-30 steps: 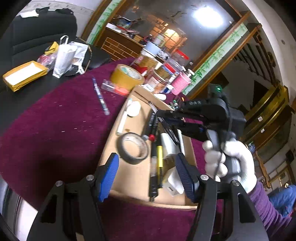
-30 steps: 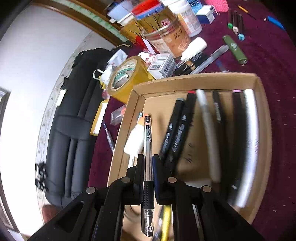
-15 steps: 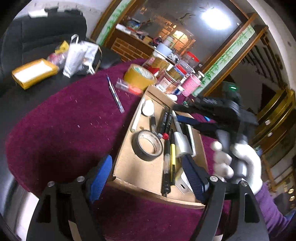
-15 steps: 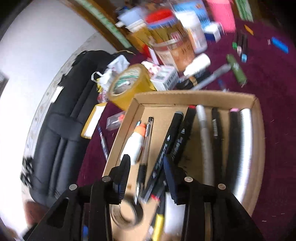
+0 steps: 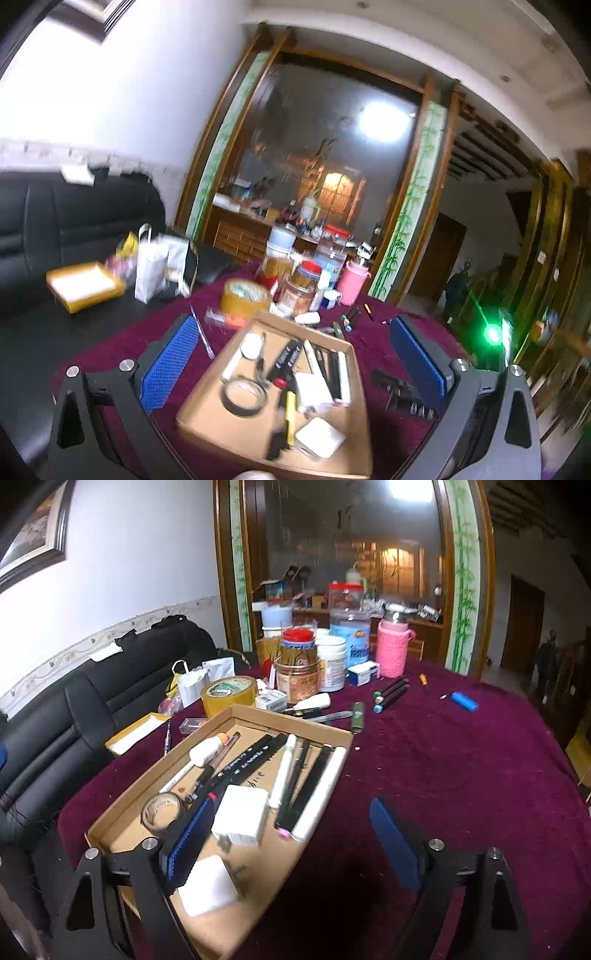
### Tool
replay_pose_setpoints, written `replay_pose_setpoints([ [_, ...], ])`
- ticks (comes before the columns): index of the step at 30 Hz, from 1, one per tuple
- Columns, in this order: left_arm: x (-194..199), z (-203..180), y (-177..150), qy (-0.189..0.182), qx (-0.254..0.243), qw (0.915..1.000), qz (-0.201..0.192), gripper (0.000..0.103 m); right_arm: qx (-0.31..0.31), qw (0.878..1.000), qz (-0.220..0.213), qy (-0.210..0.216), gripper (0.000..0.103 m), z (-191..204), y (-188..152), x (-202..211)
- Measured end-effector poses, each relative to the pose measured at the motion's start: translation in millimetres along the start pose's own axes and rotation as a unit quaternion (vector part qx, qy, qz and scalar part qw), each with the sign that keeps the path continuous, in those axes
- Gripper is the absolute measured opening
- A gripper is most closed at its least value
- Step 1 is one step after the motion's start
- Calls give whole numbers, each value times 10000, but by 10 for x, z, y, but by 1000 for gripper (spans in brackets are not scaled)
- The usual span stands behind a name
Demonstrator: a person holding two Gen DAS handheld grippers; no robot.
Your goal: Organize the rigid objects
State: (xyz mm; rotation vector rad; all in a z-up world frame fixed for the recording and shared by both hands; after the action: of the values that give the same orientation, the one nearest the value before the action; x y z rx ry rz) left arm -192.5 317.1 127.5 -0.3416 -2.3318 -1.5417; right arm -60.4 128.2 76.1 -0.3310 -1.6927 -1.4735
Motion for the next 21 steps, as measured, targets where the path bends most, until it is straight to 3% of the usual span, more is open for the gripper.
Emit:
replay_pose_setpoints([
  [3, -141, -132, -11, 329, -165, 9984, 438, 103, 50, 9999, -99, -99, 91, -59, -108, 87],
  [6, -180, -259, -64, 721, -403, 9951, 538, 103, 43, 9999, -120, -115, 92, -138, -213, 138],
  [12, -408, -304, -242, 284, 97, 9910, 1305, 103, -73, 9998, -113, -146, 92, -303, -405, 215],
  [21, -691, -419, -707, 976, -201, 9741, 2031, 103, 133, 9986, -248, -445, 93, -337, -523, 326],
])
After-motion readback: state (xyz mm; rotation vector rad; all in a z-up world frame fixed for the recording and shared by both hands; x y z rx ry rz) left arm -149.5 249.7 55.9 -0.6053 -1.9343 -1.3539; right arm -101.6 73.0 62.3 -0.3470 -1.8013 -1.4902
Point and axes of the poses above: each gripper's, at about its wrist camera, not at the fingertips, and x roughly against the way its jaws point, z to its left, y to its top, the point moved 4 cm from there along -x, roughly the way its jaws point, and after that the axes turned 11 degrees about z, right-handed, at the moved point
